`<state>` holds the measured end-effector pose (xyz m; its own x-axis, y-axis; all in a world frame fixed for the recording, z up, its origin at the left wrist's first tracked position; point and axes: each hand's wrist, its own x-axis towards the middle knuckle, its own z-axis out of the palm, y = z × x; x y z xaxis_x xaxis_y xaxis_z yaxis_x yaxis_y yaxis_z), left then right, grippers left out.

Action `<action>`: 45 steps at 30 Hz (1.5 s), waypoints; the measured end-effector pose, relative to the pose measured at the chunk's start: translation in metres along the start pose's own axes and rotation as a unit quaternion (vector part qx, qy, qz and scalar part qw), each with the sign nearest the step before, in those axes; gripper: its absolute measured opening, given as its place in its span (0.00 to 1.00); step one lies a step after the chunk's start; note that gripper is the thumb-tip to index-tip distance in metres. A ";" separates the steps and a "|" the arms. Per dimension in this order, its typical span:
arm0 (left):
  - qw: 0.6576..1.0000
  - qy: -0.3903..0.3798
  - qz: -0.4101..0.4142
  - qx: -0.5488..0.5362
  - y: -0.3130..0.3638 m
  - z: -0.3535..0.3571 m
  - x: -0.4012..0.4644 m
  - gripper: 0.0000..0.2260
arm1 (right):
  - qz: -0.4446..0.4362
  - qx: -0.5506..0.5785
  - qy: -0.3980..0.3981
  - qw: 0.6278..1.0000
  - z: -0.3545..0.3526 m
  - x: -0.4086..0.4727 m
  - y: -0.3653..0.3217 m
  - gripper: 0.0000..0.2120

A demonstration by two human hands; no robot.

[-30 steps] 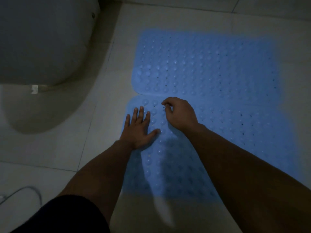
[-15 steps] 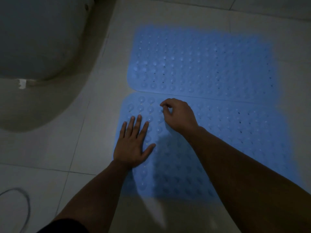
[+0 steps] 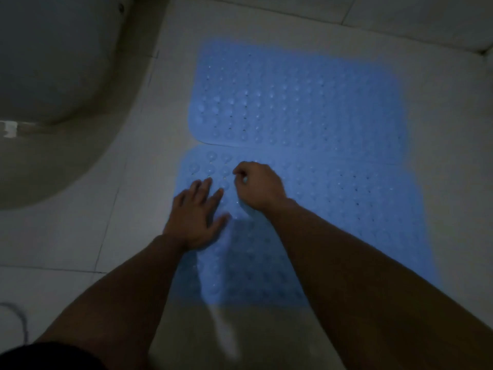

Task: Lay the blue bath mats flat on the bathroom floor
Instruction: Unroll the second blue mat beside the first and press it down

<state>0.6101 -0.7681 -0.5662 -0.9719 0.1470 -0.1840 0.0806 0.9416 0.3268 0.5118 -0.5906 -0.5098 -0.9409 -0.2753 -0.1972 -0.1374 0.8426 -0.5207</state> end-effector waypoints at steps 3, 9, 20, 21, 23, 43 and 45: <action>0.991 0.132 -0.028 -0.003 -0.011 -0.022 0.014 0.23 | -0.013 -0.076 0.018 0.997 0.031 -0.028 -0.011 0.20; 0.987 0.149 -0.054 0.011 -0.021 -0.018 0.017 0.19 | -0.027 -0.192 0.000 0.981 0.106 -0.083 -0.003 0.35; 0.981 0.164 -0.086 -0.048 -0.033 -0.009 0.013 0.20 | -0.039 -0.179 0.040 0.982 0.109 -0.083 -0.002 0.43; 0.981 0.164 -0.087 -0.048 -0.035 -0.010 0.015 0.21 | -0.038 -0.176 0.032 0.983 0.107 -0.084 -0.003 0.46; 0.981 0.164 -0.095 -0.050 -0.037 -0.013 0.018 0.21 | -0.033 -0.161 0.010 0.986 0.104 -0.081 -0.004 0.50; 0.995 0.058 0.085 0.007 0.098 0.048 0.021 0.26 | 0.082 0.145 0.067 0.984 -0.035 -0.028 0.078 0.11; 0.994 0.029 0.095 0.045 0.111 0.059 0.020 0.32 | 0.033 0.114 0.075 0.990 -0.031 -0.033 0.092 0.11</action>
<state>0.6123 -0.6430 -0.5884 -0.9482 0.3096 -0.0716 0.2810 0.9220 0.2665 0.5210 -0.4892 -0.5250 -0.9834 -0.1368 -0.1193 -0.0175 0.7257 -0.6878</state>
